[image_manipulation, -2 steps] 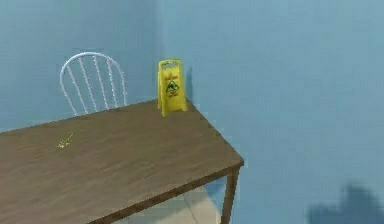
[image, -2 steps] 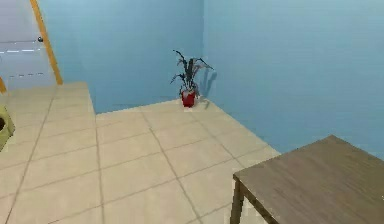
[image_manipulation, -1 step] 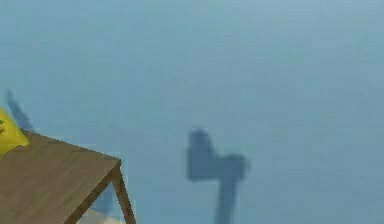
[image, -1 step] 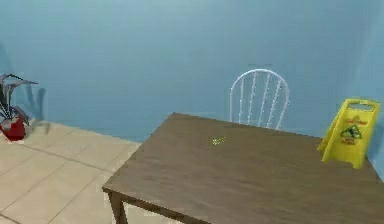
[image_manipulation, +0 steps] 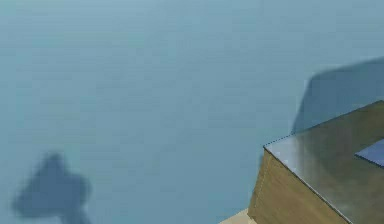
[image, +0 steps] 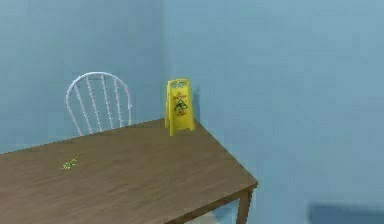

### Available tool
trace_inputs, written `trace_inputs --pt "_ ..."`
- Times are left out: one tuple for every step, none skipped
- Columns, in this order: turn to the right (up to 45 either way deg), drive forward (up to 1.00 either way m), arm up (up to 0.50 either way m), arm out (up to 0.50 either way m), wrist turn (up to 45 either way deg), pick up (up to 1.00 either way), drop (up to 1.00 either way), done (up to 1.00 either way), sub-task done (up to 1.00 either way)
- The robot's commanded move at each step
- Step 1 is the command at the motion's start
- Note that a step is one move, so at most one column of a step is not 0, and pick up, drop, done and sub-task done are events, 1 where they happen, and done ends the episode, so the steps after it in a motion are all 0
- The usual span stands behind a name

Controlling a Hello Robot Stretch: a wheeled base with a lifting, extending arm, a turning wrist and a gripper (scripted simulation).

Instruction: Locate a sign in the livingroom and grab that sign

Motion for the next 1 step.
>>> trace_inputs --pt "15.0 0.00 0.00 0.00 0.0 0.00 0.00 0.00 0.00"
